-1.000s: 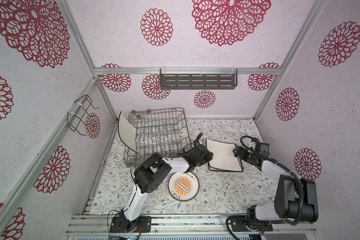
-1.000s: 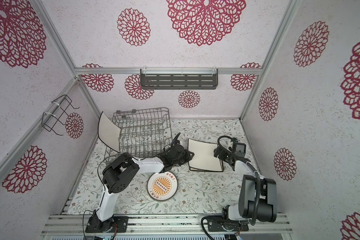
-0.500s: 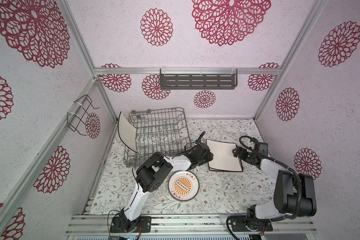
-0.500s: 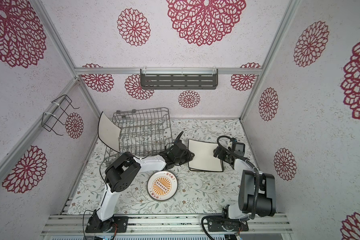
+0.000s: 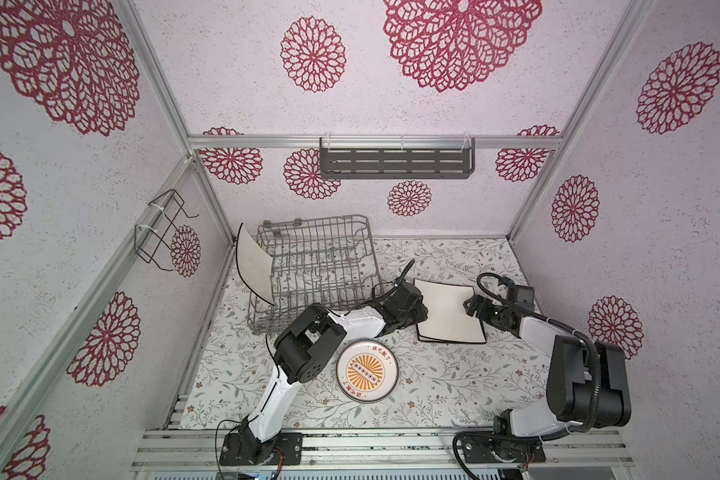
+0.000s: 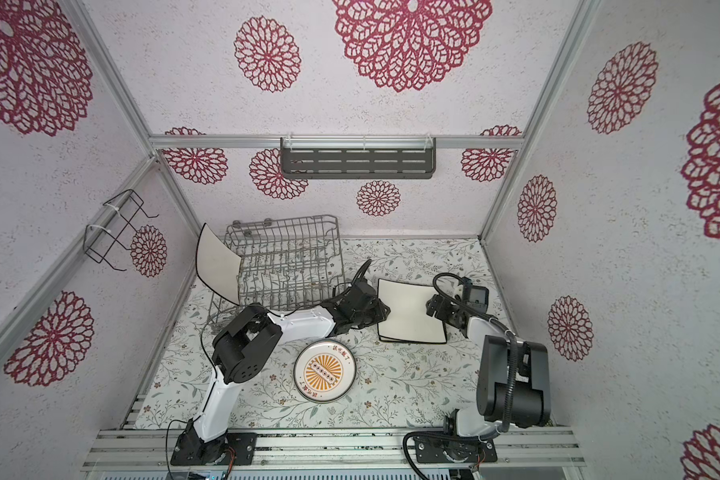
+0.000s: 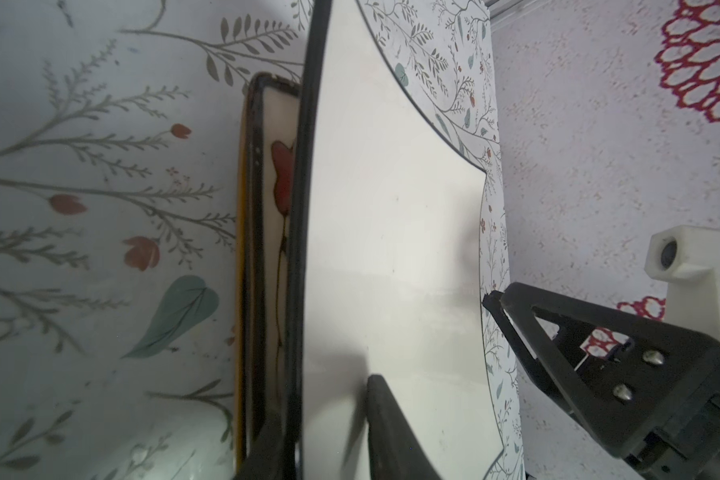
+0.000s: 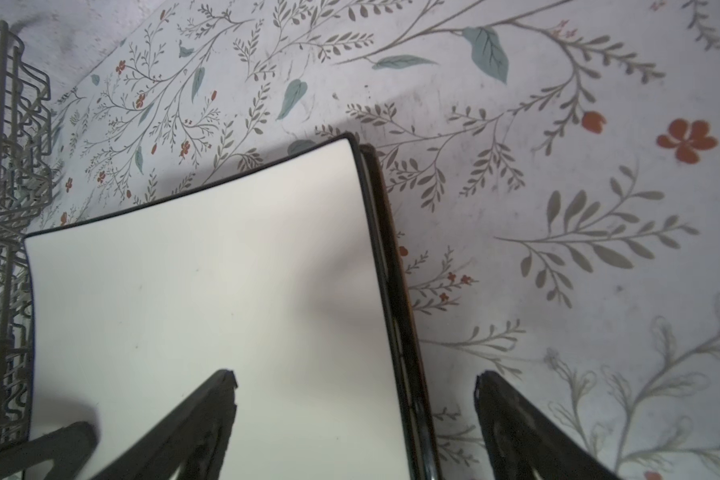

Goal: Unload the plates from the dish rack
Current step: 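Lower the cream plate onto the flowered plate while the right gripper steadies it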

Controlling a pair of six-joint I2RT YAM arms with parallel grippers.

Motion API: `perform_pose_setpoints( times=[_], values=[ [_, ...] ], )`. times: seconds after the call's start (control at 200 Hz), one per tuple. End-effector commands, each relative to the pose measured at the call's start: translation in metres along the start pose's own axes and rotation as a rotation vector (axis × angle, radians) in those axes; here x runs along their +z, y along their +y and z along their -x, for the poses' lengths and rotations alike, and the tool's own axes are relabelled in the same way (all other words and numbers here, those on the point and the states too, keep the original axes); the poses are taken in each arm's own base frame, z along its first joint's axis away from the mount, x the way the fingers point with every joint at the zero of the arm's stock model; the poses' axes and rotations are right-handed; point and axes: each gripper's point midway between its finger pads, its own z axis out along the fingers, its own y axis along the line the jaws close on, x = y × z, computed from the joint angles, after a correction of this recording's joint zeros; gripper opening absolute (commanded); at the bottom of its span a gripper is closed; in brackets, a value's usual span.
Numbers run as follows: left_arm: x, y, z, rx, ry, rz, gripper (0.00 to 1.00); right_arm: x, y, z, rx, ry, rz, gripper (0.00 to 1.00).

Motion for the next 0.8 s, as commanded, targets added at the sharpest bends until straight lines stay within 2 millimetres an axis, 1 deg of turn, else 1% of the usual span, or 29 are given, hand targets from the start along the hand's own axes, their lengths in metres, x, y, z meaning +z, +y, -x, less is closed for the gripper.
perform_pose_setpoints(
  times=[0.0,0.2,0.46,0.65,0.796],
  values=[
    [0.0043,-0.0033,0.0005,0.043,0.004,-0.001,0.29,-0.0005,0.0067,0.0174,-0.029,-0.038,0.024,0.93],
    [0.0033,-0.0016,0.0001,0.059,0.009,0.01,0.35,0.0023,0.007,0.0149,-0.026,-0.029,0.033,0.93],
    [0.002,0.0025,-0.0013,0.068,0.017,0.032,0.41,0.0036,0.0077,0.0145,-0.026,-0.025,0.039,0.93],
    [-0.0023,0.0012,0.0016,0.082,0.011,0.042,0.41,0.0038,0.0081,0.0156,-0.028,-0.029,0.042,0.93],
    [-0.0046,-0.0005,0.0029,0.087,0.011,0.043,0.39,0.0042,0.0088,0.016,-0.026,-0.031,0.047,0.93]
  ],
)
